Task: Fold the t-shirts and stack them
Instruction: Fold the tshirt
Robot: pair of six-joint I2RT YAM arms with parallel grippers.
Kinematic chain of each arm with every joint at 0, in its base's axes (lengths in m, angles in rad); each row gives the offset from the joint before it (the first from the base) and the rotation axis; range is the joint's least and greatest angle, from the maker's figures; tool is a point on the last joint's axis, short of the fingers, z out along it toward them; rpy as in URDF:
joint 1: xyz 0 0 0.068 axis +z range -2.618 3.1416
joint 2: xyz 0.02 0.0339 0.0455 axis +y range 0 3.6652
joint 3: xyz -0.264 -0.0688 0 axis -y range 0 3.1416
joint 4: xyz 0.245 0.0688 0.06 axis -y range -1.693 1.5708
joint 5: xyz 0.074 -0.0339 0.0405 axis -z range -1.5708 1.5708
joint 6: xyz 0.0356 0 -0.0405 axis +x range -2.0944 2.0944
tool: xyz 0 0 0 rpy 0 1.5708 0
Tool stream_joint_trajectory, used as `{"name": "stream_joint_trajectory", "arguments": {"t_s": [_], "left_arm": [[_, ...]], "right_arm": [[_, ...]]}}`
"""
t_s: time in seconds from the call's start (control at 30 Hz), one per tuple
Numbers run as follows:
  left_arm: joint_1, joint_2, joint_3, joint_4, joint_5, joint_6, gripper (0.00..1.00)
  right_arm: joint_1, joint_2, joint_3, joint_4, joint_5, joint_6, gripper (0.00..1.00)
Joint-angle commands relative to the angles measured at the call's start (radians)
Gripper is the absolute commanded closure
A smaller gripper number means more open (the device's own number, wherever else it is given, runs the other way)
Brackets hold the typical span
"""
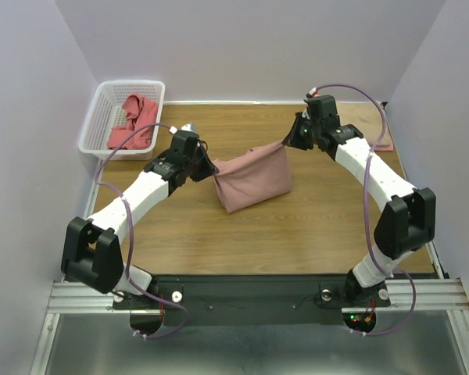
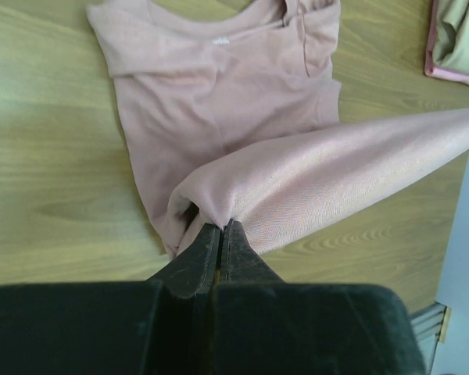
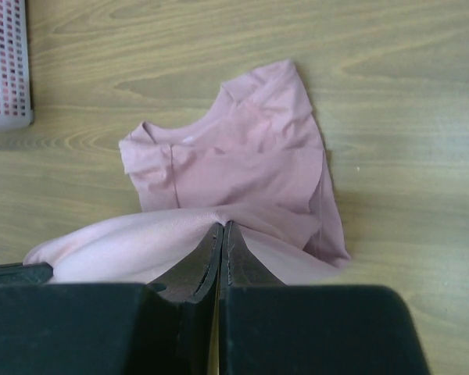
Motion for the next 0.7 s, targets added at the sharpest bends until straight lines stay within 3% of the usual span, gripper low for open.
{"name": "stream_joint_trajectory", "arguments": {"t_s": [0.0, 0.63, 0.67], "left_arm": [[0.05, 0.048, 0.083, 0.014, 0.031, 0.074, 1.0], [0.171, 0.445, 0.302, 0.054, 0.117, 0.177, 1.0], [0.173, 0.453, 0.31, 0.053, 0.113, 0.174, 0.88]], "right_arm": [[-0.007, 0.08, 0.109, 0.082, 0.04, -0.035, 1.0], [-0.024, 0.459, 0.378, 0.082, 0.051, -0.015, 0.99], [-0.026, 0.482, 0.384, 0.082, 0.048, -0.015, 0.99]]}}
